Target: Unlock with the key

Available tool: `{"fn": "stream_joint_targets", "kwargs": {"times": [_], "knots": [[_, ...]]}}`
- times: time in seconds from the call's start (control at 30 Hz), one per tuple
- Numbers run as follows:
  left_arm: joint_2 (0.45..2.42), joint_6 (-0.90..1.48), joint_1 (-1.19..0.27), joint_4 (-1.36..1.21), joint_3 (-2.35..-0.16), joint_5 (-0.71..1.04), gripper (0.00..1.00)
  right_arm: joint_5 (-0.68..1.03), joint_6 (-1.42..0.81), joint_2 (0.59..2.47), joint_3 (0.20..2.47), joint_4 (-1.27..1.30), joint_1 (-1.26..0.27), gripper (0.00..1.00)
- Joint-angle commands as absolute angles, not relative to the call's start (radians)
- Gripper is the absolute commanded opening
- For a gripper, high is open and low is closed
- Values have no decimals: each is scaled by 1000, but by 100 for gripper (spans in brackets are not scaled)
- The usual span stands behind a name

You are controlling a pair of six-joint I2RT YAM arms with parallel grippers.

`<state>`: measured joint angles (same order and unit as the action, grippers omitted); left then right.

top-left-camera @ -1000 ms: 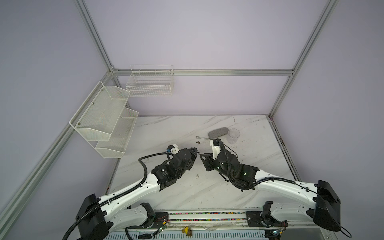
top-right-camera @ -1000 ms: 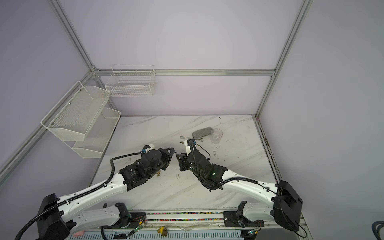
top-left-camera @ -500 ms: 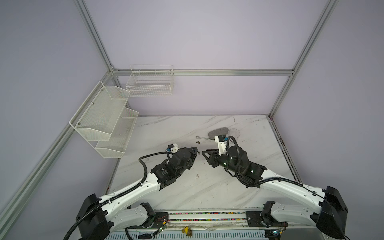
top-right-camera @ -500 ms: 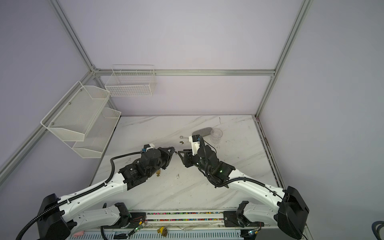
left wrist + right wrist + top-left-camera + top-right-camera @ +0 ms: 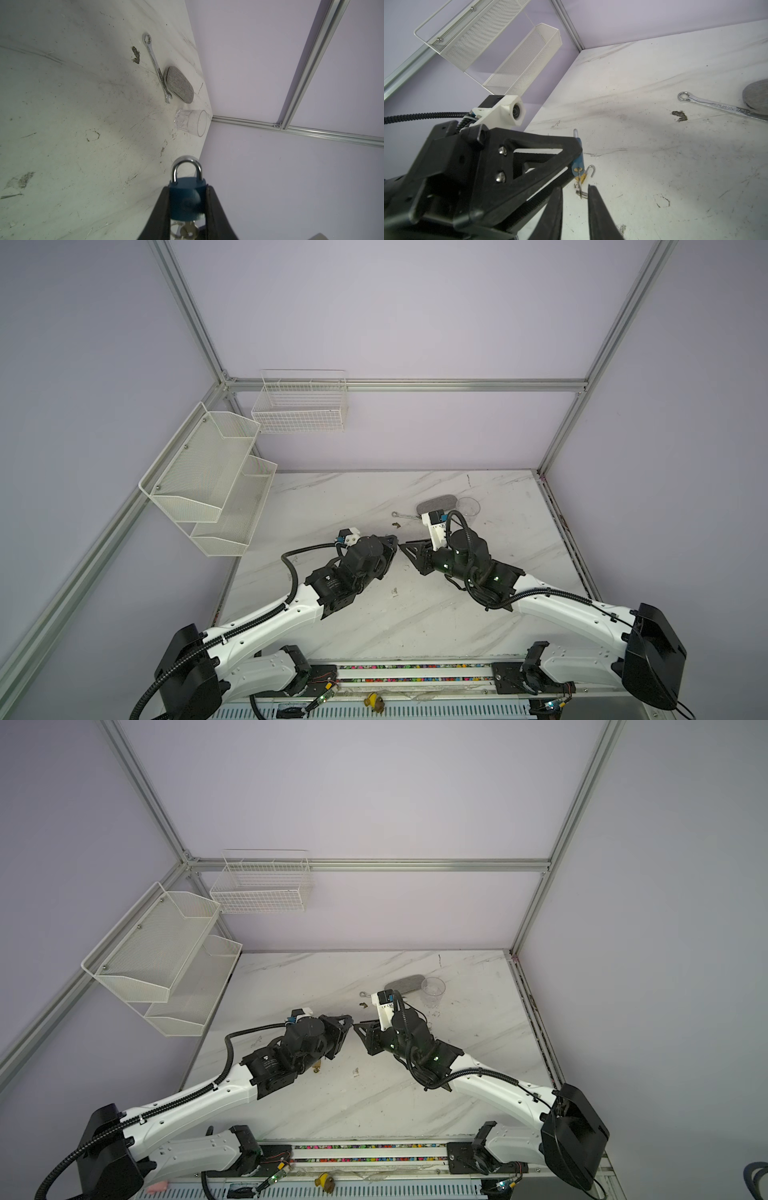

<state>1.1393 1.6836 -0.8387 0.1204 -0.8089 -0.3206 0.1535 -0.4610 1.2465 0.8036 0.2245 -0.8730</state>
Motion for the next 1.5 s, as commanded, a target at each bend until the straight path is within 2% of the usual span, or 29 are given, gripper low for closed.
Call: {"fn": "stream_joint_targets", "kwargs": {"times": [0.0, 0.33, 0.63, 1.03, 1.2, 1.47], "knots": [[1137, 1669, -835, 78, -841, -317, 0, 140, -454, 1255, 813, 253, -871, 22], [1139, 1668, -836, 72, -847, -315, 0, 146, -460, 1283, 814, 255, -870, 15], [1152, 1646, -838, 61, -873, -261, 0, 166, -444, 1296, 817, 277, -871, 3], [1192, 1653, -875, -51, -898, -123, 0, 202, -398, 1335, 858, 284, -871, 0], [1179, 1662, -871, -115, -861, -156, 0, 224, -553, 1307, 837, 298, -855, 0], [1167, 1684, -873, -167, -831, -174, 0, 357, -862, 1276, 757, 413, -848, 0]]}}
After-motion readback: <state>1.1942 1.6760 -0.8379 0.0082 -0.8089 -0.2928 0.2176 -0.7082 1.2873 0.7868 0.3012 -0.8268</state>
